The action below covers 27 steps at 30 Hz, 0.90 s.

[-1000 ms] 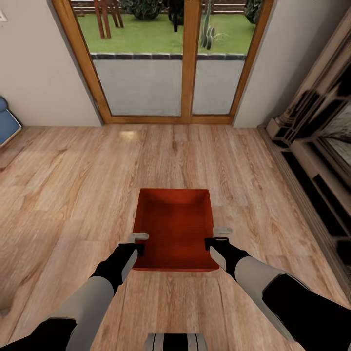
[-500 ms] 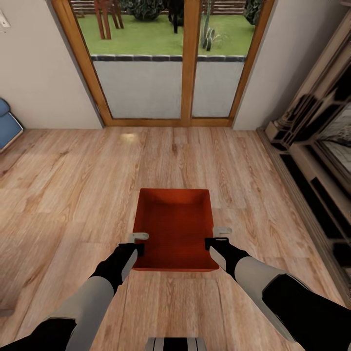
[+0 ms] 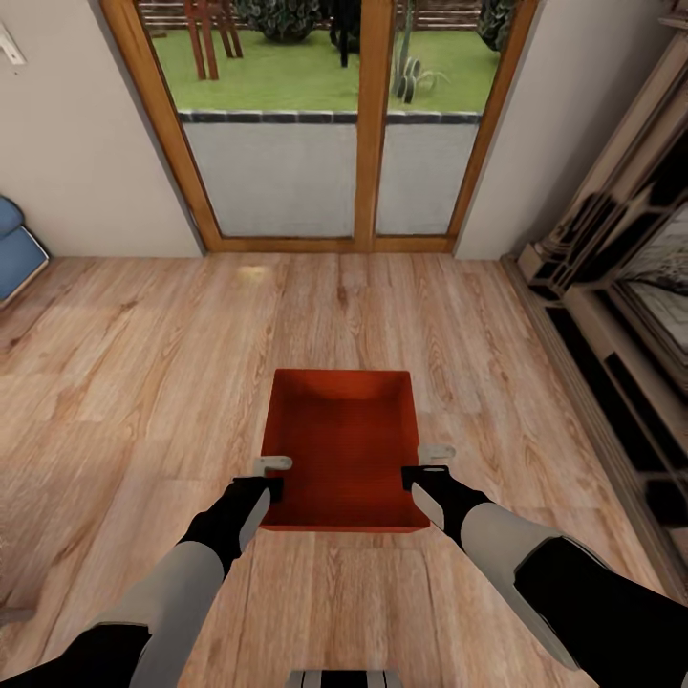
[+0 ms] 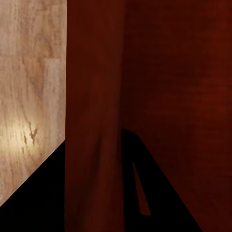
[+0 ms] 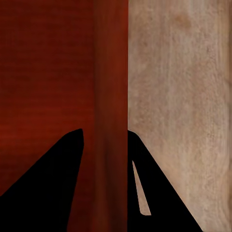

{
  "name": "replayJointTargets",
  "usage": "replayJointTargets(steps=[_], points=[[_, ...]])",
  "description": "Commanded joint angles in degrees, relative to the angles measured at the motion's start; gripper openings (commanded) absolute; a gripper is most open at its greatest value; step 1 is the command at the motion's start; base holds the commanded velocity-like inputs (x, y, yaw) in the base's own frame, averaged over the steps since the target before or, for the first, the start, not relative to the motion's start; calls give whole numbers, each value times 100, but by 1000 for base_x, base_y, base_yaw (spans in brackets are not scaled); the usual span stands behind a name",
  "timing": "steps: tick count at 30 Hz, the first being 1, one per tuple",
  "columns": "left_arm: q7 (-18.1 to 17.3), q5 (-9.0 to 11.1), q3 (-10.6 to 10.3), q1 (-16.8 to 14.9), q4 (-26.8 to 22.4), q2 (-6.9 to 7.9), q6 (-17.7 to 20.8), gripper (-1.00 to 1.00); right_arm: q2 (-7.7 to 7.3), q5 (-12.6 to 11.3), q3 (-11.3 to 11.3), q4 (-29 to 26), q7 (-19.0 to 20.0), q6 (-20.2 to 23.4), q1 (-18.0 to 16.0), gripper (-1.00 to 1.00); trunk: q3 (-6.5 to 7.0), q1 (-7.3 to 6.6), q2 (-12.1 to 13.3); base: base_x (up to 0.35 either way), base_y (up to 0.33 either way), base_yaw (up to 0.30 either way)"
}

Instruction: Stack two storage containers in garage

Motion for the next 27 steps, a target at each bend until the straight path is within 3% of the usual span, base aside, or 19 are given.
replayJointTargets(steps=[1,27], points=[[26,60,-38,2,7,24,209,-100,-4,18,258,-38,126,39,-4,-100,15,-23,40,0,0,0],[26,60,-38,2,7,24,209,-100,12,33,257,-38,114,42,-4,-100,482,-594,1083,0,0,0]])
